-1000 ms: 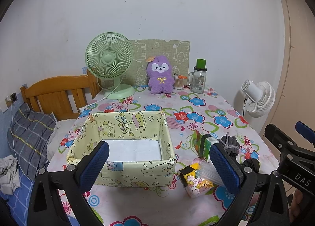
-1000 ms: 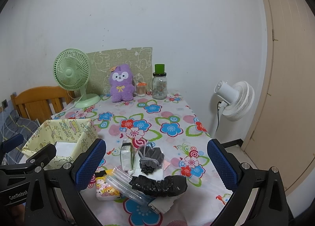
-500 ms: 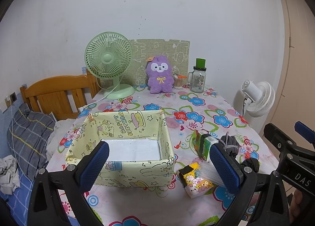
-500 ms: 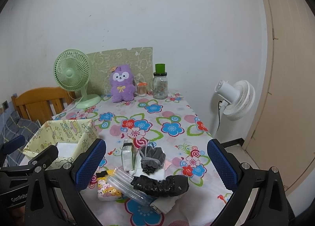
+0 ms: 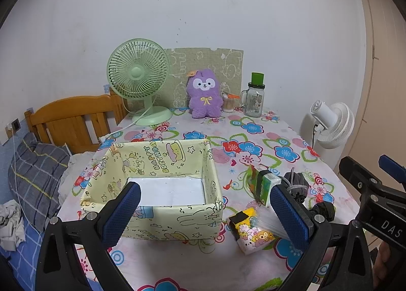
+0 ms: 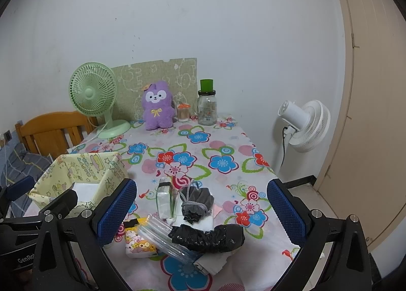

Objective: Organize soft objects

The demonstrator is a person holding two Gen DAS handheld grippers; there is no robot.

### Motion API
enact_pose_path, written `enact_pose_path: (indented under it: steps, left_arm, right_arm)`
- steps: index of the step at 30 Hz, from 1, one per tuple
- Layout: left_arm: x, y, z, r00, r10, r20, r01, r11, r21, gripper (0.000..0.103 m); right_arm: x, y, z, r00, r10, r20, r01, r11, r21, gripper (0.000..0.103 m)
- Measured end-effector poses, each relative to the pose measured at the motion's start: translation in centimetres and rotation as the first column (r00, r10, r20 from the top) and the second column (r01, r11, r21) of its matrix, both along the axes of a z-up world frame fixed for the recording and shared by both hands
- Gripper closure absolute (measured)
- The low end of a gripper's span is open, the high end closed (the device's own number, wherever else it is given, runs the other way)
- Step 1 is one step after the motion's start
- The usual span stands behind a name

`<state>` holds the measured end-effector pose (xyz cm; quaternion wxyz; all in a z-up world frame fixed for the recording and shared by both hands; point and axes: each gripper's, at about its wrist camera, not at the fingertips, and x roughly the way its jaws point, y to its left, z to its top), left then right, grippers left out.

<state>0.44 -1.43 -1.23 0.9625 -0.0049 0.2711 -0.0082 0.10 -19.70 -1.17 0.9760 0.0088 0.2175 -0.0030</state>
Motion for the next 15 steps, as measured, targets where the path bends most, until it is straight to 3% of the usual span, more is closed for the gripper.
enact_pose_path:
  steps: [15]
  left_arm:
    - [0.7,-0.9,-1.5,0.999,-0.028,-0.034,0.027,1.000,-0.013,0.003]
  right_arm:
    - [0.9,-0.4,-0.9,1.000,0.006,-0.018,-0.007,1.000,-0.016,0.000]
